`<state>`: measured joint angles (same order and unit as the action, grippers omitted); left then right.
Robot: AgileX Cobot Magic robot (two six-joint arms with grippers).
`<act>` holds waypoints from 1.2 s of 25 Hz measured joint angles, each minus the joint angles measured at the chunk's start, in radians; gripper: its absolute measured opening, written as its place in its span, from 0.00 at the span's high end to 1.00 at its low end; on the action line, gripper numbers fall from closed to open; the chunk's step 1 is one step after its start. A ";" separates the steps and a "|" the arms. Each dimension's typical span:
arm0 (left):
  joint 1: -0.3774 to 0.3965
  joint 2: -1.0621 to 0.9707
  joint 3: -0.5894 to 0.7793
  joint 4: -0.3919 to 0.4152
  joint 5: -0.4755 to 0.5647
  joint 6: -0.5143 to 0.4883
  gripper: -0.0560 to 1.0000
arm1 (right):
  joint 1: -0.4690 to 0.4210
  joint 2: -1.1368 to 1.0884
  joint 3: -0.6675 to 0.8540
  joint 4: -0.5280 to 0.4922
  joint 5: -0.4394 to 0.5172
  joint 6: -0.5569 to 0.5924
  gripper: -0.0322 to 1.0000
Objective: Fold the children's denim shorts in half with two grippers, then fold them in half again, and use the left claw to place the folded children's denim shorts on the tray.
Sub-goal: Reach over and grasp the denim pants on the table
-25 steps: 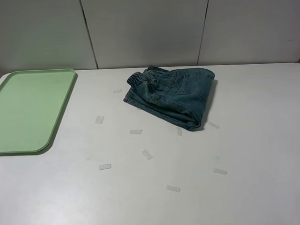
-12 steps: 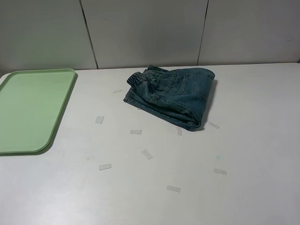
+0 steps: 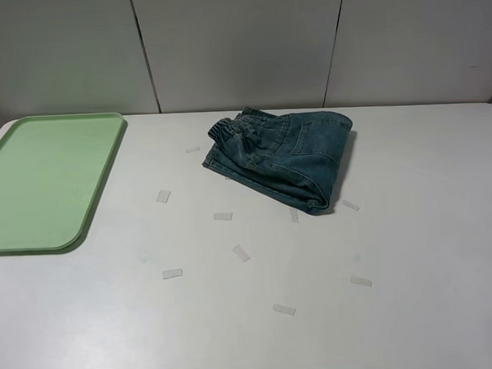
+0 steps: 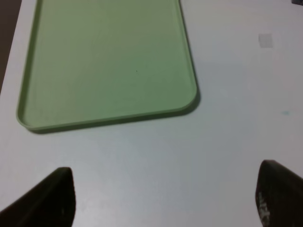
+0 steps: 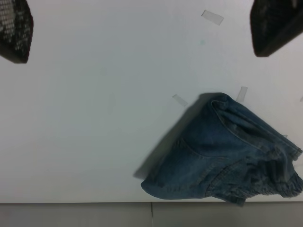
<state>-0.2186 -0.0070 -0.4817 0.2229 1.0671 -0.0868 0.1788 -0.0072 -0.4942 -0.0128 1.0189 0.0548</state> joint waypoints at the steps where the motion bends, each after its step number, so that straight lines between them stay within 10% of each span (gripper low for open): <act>1: 0.000 0.000 0.000 0.000 0.000 0.000 0.22 | 0.000 0.000 0.000 0.000 0.000 0.000 0.30; 30: 0.000 0.014 -0.003 -0.109 -0.024 0.000 0.22 | 0.000 0.000 0.000 0.000 0.000 0.000 0.30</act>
<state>-0.2186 0.0072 -0.4843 0.1140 1.0427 -0.0868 0.1788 -0.0072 -0.4942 -0.0128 1.0189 0.0548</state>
